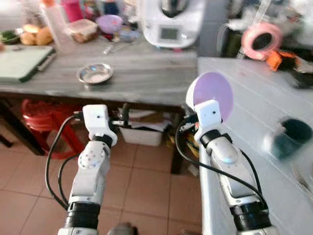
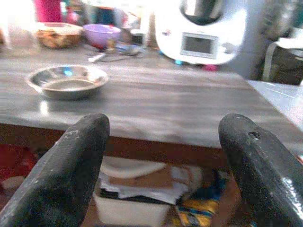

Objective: Setting the table

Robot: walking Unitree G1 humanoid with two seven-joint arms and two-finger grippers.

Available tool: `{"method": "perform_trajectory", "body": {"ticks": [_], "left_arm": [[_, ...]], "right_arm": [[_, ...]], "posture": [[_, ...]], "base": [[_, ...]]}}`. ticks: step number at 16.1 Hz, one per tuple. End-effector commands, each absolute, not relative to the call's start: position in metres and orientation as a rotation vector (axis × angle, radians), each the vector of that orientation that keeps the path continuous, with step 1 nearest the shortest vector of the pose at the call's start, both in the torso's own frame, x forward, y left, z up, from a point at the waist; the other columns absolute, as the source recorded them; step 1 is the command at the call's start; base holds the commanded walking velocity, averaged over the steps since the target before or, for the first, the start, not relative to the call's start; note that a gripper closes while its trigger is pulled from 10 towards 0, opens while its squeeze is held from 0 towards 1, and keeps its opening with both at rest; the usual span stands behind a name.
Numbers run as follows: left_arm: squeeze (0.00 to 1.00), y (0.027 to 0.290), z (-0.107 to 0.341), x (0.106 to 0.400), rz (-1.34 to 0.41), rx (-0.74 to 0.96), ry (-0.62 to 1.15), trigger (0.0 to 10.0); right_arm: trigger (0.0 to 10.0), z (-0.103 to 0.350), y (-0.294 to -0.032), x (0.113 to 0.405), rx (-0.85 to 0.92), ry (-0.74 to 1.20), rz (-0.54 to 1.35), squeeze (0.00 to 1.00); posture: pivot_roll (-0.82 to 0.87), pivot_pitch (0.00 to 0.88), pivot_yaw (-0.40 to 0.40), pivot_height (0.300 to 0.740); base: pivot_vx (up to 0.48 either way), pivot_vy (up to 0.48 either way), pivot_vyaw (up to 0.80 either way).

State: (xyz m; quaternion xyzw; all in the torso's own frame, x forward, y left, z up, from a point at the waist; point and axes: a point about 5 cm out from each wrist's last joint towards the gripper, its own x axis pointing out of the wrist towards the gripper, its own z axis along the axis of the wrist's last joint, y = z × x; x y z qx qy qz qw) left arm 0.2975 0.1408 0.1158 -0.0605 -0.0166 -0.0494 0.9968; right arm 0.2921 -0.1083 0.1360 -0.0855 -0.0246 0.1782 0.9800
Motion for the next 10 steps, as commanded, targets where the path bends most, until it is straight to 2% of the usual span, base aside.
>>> {"method": "perform_trajectory", "body": {"ticks": [1, 4, 9, 10], "left_arm": [[0.00, 0.1482, 0.1162, 0.2981, -0.080, -0.108, -0.034, 10.0], [0.00, 0.1450, 0.1177, 0.2971, -0.098, -0.119, -0.044, 10.0], [0.00, 0.1451, 0.1167, 0.2941, -0.096, -0.111, -0.042, 10.0], [0.00, 0.1448, 0.1165, 0.2945, -0.104, -0.116, -0.039, 10.0]], "right_arm": [[10.0, 0.1421, -0.1011, 0.2926, -0.168, -0.077, 0.377, 0.00], [10.0, 0.1419, -0.1008, 0.2921, -0.170, -0.079, 0.380, 0.00], [10.0, 0.1405, -0.0994, 0.2902, -0.167, -0.077, 0.381, 0.00], [10.0, 0.1402, -0.0992, 0.2901, -0.166, -0.076, 0.382, 0.00]], "posture": [[-0.02, 0.000, 0.028, 0.740], [-0.02, 0.000, 0.028, 0.740], [-0.02, 0.000, 0.032, 0.740], [-0.02, 0.000, 0.033, 0.740]], "base": [[0.000, 0.439, 0.00], [0.000, 0.440, 0.00], [0.000, 0.000, 0.00], [0.000, 0.480, 0.00]]}}
